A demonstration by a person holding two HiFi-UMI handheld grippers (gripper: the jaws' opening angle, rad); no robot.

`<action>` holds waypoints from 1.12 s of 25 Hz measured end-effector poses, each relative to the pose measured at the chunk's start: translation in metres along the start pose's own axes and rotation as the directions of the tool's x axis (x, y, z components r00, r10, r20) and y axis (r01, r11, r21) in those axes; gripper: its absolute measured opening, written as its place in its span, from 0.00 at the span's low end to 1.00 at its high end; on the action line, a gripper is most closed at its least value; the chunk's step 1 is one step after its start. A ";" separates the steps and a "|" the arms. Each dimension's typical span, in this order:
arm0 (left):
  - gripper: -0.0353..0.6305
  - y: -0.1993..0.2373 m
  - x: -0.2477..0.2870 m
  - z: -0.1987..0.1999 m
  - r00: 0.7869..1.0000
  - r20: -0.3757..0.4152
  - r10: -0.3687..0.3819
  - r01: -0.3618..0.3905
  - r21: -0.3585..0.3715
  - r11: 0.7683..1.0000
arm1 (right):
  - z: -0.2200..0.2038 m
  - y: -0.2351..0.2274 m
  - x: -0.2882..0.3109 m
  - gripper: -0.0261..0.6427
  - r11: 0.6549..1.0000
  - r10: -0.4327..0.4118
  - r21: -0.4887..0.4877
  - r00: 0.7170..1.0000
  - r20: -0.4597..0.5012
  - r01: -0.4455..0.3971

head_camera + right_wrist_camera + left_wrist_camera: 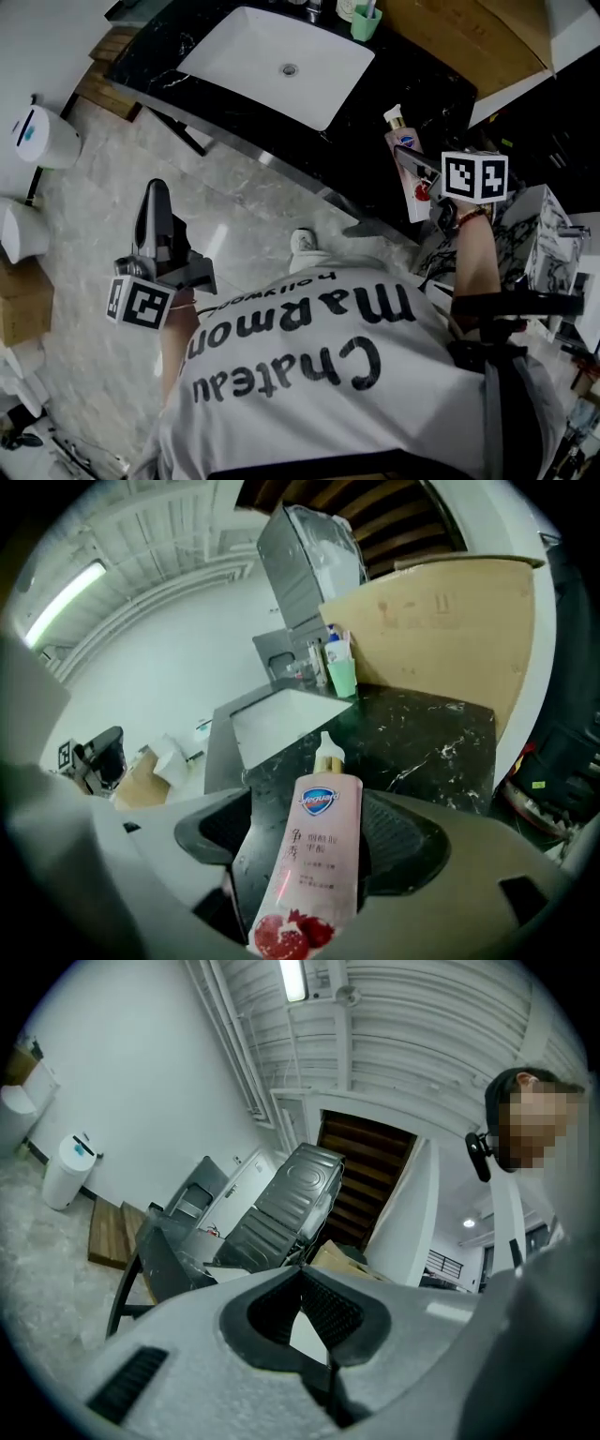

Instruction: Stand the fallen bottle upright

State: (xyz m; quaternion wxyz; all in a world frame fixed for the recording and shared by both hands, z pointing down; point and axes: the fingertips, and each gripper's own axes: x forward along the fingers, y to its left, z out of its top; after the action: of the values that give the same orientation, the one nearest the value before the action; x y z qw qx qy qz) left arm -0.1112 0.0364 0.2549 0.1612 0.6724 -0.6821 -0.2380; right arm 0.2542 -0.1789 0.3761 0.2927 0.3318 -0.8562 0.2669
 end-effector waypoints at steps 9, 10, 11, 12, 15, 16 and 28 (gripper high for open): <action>0.07 0.017 0.086 0.004 0.996 -0.013 -0.086 0.086 -0.033 0.996 | -0.001 -0.017 0.052 0.53 0.990 -0.097 -0.122 0.953 -0.287 0.065; 0.07 0.016 0.094 0.004 0.994 -0.019 -0.103 0.103 -0.020 0.994 | -0.003 -0.019 0.057 0.53 0.986 -0.124 -0.143 0.944 -0.306 0.084; 0.07 0.017 0.099 0.005 0.993 -0.026 -0.112 0.112 -0.008 0.994 | -0.005 -0.021 0.061 0.53 0.982 -0.150 -0.159 0.935 -0.321 0.102; 0.07 0.021 0.103 0.004 0.993 -0.032 -0.110 0.110 0.000 0.994 | -0.007 -0.023 0.065 0.53 0.979 -0.168 -0.167 0.928 -0.332 0.117; 0.07 0.037 0.114 0.000 0.995 -0.053 -0.090 0.089 -0.021 0.996 | -0.008 -0.025 0.073 0.54 0.978 -0.178 -0.162 0.930 -0.320 0.131; 0.07 0.039 0.119 -0.002 0.994 -0.062 -0.095 0.093 -0.035 0.995 | -0.006 -0.025 0.074 0.54 0.978 -0.174 -0.163 0.936 -0.306 0.129; 0.07 0.046 0.182 0.001 0.944 -0.155 -0.293 0.275 -0.128 0.953 | -0.008 -0.022 0.072 0.54 0.978 -0.186 -0.155 0.921 -0.341 0.140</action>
State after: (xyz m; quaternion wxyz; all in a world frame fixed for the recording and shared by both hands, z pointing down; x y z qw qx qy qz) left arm -0.1584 -0.1456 0.2604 0.2185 0.7723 -0.5482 -0.2350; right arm 0.2292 -0.2173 0.4364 0.4836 0.3293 -0.7741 0.2416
